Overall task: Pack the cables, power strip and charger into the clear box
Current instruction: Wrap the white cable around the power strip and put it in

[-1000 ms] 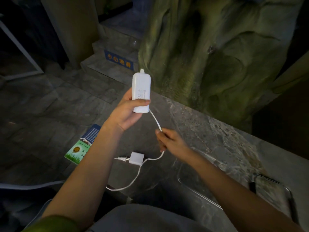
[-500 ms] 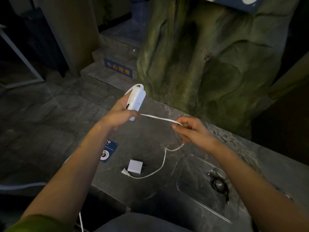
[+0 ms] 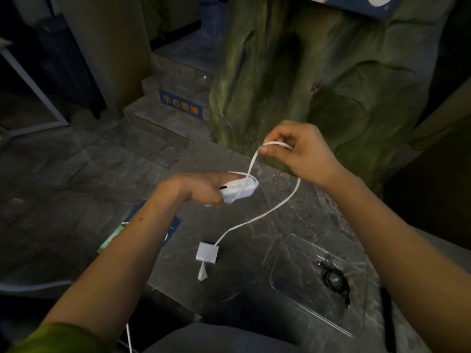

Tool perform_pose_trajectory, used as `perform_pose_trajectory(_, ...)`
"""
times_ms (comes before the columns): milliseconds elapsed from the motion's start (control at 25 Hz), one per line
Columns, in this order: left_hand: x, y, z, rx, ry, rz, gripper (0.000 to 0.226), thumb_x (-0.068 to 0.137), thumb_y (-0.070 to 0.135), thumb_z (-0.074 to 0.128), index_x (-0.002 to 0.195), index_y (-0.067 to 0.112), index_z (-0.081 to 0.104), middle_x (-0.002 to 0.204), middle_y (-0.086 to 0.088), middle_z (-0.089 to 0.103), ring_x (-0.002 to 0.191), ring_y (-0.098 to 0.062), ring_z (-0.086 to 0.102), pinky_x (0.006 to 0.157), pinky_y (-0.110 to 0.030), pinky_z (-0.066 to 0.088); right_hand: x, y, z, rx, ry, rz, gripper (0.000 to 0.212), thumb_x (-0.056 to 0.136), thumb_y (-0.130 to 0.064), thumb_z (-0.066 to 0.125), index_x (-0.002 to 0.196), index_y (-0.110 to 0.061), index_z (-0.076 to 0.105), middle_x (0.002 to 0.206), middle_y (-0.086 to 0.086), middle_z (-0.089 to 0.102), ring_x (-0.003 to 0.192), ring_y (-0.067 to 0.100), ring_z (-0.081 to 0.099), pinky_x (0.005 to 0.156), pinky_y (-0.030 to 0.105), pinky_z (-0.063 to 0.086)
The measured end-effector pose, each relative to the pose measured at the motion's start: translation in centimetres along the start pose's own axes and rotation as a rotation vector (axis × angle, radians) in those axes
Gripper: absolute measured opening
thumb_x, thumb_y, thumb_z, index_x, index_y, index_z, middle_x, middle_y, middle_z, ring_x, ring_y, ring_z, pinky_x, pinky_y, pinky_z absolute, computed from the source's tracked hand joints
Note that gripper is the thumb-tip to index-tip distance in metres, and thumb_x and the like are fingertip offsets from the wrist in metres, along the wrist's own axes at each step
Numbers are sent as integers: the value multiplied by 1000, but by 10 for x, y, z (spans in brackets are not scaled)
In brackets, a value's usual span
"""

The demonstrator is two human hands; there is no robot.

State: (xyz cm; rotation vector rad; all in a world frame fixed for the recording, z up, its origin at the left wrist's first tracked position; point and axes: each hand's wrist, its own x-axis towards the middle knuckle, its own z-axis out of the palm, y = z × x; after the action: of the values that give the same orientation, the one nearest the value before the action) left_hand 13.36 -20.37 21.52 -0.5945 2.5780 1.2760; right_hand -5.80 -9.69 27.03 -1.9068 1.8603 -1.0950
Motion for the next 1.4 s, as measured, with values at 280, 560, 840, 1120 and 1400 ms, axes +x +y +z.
perform_pose_trajectory(280, -23, 34, -12, -133, -213, 180, 56, 75, -9, 69, 120, 17, 49, 98, 6, 57, 83, 3, 56, 70, -15, 48, 14, 19, 6, 332, 6, 98, 11, 76, -6, 76, 80, -8, 66, 77, 13, 65, 77, 27, 62, 79, 49, 54)
perform_pose_trajectory(560, -32, 27, -10, -671, -89, 412, 67, 65, -6, 68, 126, 11, 47, 120, -8, 61, 108, -15, 57, 88, -33, 48, -14, 31, 48, 558, -25, 246, 19, 91, 8, 53, 79, -5, 62, 53, -8, 63, 46, 1, 51, 46, 17, 40)
perform_pose_trajectory(840, -7, 21, -7, -1233, 477, 375, 72, 63, -16, 57, 129, 11, 45, 101, -7, 59, 93, -15, 57, 79, -21, 50, -45, 39, 65, 396, -145, 369, 28, 100, -18, 47, 76, -16, 61, 46, -9, 37, 36, 1, 32, 39, 16, 29)
perform_pose_trajectory(1120, 6, 3, 3, -954, 666, 76, 64, 60, -3, 61, 120, 16, 49, 97, -3, 54, 86, -11, 53, 64, -20, 46, -50, 26, 38, 230, -160, 310, 20, 96, -19, 56, 79, -13, 65, 49, -7, 42, 44, 4, 32, 46, 22, 27)
perform_pose_trajectory(1400, 10, 9, 14, -448, 450, -89, 72, 75, -10, 59, 138, 21, 42, 123, 2, 53, 102, -14, 51, 59, -16, 46, -31, 0, 3, 188, -229, 143, 19, 86, -20, 69, 83, -2, 67, 68, 12, 62, 61, 17, 51, 58, 35, 40)
